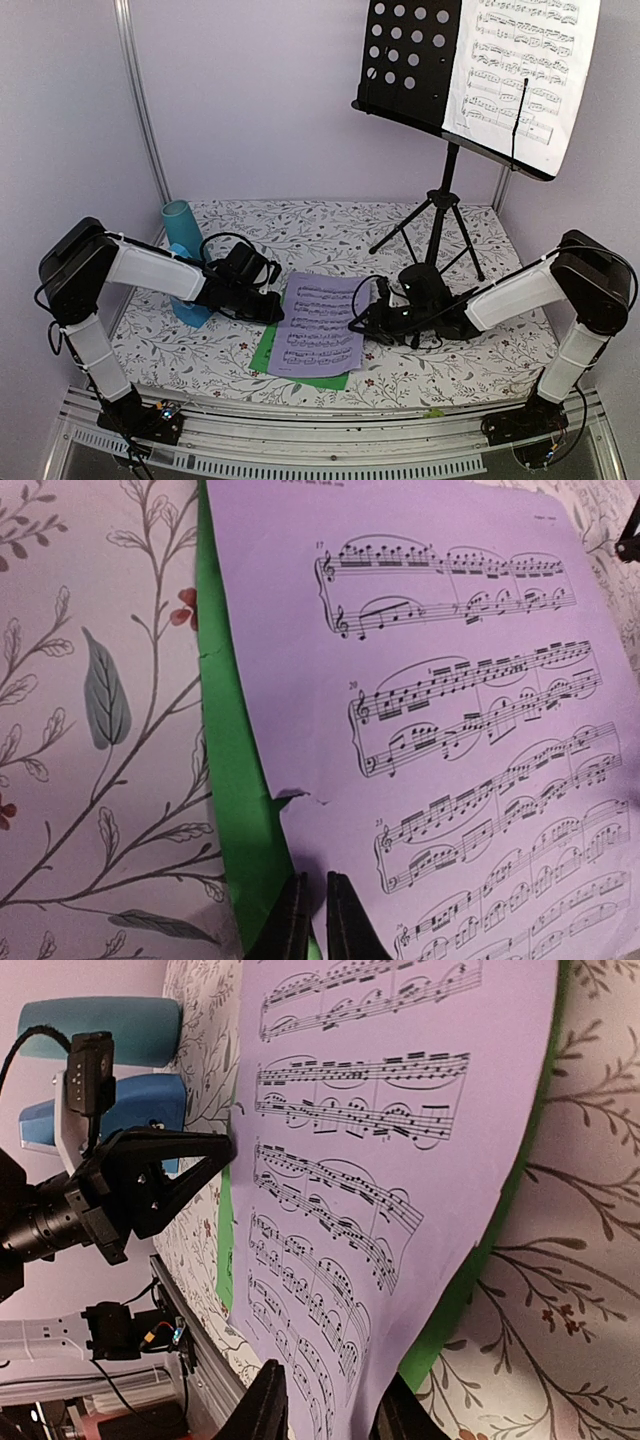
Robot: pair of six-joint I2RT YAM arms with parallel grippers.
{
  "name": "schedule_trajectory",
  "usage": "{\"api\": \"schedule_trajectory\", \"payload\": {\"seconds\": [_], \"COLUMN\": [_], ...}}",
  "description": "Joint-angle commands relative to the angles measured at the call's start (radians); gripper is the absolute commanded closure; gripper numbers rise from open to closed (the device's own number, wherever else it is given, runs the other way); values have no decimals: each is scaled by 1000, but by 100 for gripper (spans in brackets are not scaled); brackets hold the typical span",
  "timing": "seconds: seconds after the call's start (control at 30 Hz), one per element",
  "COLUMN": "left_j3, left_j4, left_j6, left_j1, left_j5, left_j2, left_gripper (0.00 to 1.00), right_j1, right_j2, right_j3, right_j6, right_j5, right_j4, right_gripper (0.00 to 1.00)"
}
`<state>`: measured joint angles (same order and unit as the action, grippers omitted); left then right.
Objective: Set up the instrument practice props
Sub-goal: Pick up the sheet music.
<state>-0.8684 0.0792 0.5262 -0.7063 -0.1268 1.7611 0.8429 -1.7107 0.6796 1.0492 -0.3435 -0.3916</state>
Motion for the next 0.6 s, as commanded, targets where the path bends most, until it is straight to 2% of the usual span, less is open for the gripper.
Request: {"api": "schedule_trajectory", "payload": {"seconds": [0.0,0.37,0.43,0.53,0.57], "left_j3": [8,17,16,9,4], "left_j4": [-18,-24,-26,-25,-21], "left_j6": [-13,-20,-19,-21,-21], "left_j1": [-12,-15,-15,-14,-13], "left_j5": [-15,-17,-15,-11,-12], "left_j2": [11,3,3,-5,-9], "left_gripper": [90,90,90,90,90], "right_j1": [-4,-21,-21,-21,-20], "right_j2": [-28,-125,-117,-95,-84], "right_j3": [53,85,86,99,103], "right_j6": [-63,-95,-102,-123,-136], "right_j5": [16,0,5,24,35], "right_j4": [71,85,88,118,127], "right_gripper": [73,71,78,100,100]}}
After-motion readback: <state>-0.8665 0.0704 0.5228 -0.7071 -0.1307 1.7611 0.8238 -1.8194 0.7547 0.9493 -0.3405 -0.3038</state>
